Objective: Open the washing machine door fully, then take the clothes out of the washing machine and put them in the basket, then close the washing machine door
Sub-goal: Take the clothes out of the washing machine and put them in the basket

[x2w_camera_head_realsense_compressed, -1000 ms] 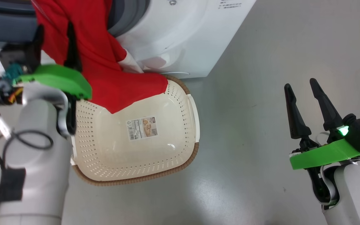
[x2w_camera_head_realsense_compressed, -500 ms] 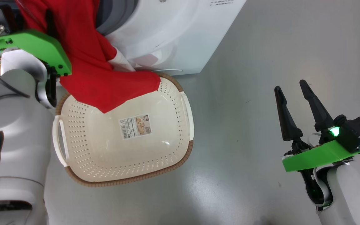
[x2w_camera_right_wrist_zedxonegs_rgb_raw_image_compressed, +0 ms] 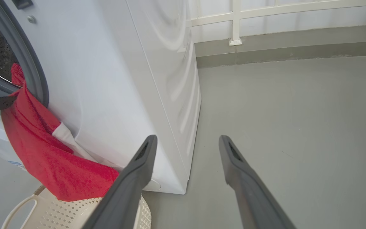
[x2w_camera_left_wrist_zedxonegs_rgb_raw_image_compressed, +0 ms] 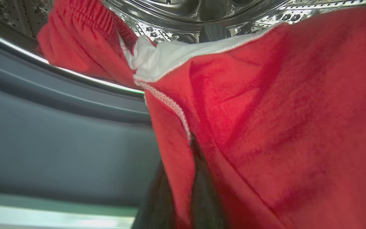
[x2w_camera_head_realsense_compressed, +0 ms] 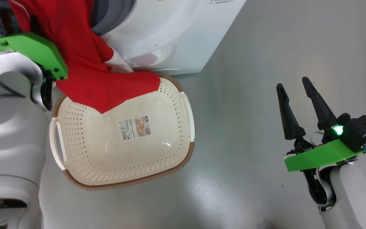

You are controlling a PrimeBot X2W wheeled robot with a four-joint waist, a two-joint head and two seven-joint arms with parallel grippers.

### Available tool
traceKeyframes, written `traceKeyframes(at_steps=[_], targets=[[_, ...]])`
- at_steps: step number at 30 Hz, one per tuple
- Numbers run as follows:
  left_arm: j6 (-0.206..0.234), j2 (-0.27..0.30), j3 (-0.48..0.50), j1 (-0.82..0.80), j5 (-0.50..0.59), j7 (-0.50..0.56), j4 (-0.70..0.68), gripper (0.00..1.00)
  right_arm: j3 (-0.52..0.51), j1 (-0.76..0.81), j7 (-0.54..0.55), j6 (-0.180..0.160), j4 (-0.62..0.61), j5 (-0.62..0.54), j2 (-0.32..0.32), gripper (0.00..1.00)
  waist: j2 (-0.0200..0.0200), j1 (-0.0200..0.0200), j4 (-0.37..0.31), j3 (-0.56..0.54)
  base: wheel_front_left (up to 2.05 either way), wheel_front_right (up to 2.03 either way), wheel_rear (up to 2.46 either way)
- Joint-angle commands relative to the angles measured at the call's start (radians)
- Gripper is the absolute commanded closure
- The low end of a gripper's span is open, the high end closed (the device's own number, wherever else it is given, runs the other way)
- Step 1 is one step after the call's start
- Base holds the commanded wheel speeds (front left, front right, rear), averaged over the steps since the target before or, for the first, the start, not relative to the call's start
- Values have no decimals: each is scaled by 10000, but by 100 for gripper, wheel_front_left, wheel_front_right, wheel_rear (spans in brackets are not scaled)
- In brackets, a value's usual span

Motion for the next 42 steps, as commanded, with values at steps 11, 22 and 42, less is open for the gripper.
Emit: traceKeyframes(at_steps=[11, 22, 42], targets=[[-545, 128, 119, 522, -451, -1106, -144, 100, 83, 179, -65, 63, -167, 0, -13, 0, 0, 0, 177, -337, 0, 0, 0], [-965, -367, 130, 2694, -646, -1275, -2062, 100, 12, 378, -65, 63, -188, -24, -95, 0, 0, 0, 487, -626, 0, 0, 0], [-824, -574, -2448, 5614, -2585, -1277, -3324, 100, 120, 341, -65, 63, -183, -2, -99, 0, 0, 0, 590, -557, 0, 0, 0]])
